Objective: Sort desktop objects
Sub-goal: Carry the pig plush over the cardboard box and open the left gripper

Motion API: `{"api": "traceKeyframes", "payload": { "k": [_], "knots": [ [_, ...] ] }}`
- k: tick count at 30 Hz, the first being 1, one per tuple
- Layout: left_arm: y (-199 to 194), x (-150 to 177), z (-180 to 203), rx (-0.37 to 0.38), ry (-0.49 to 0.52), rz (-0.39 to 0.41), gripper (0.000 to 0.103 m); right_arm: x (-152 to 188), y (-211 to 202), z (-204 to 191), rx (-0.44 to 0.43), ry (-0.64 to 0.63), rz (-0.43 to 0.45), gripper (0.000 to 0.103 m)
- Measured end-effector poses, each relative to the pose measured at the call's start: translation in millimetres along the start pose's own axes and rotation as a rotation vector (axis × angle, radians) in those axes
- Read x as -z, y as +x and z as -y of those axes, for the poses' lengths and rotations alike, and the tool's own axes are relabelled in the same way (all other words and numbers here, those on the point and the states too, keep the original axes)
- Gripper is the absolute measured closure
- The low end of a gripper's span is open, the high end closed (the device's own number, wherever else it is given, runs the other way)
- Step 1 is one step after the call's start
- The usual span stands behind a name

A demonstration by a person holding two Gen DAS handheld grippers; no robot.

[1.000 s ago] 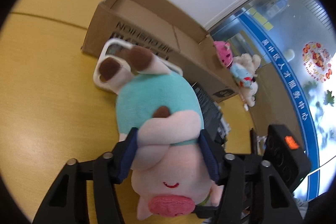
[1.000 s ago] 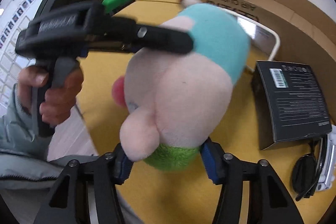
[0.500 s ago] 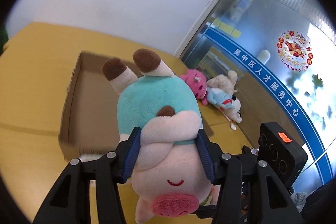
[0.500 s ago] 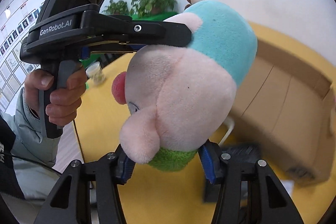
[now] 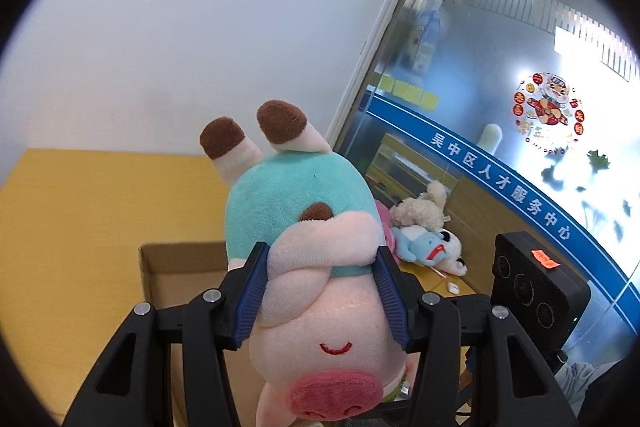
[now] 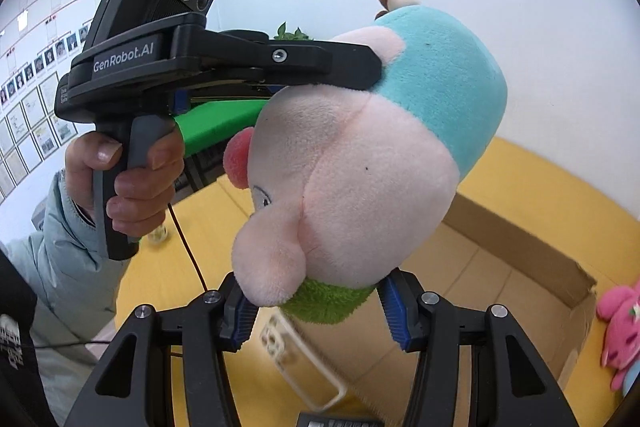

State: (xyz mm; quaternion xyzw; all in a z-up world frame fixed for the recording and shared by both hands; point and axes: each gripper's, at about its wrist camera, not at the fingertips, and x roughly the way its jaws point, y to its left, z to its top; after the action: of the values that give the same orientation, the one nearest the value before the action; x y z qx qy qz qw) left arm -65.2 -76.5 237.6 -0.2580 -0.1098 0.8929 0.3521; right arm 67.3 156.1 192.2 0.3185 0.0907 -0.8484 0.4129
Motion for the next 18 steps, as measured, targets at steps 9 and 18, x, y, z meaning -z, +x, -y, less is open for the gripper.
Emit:
{"api": "traceKeyframes", "payload": {
  "k": [9,18],
  "knots": [
    [72.5,-2.0,-80.3,-0.083,-0.083,-0.137,0.052,8.9,69.9,51.6,-0.063,0.103,-0.111,0.052],
    [157.6,45.1,-163.6,-0.166,-0.209,-0.317,0.052,71.5,154.9,119.4,-0.163,0.294,-0.259,0.052]
  ]
}}
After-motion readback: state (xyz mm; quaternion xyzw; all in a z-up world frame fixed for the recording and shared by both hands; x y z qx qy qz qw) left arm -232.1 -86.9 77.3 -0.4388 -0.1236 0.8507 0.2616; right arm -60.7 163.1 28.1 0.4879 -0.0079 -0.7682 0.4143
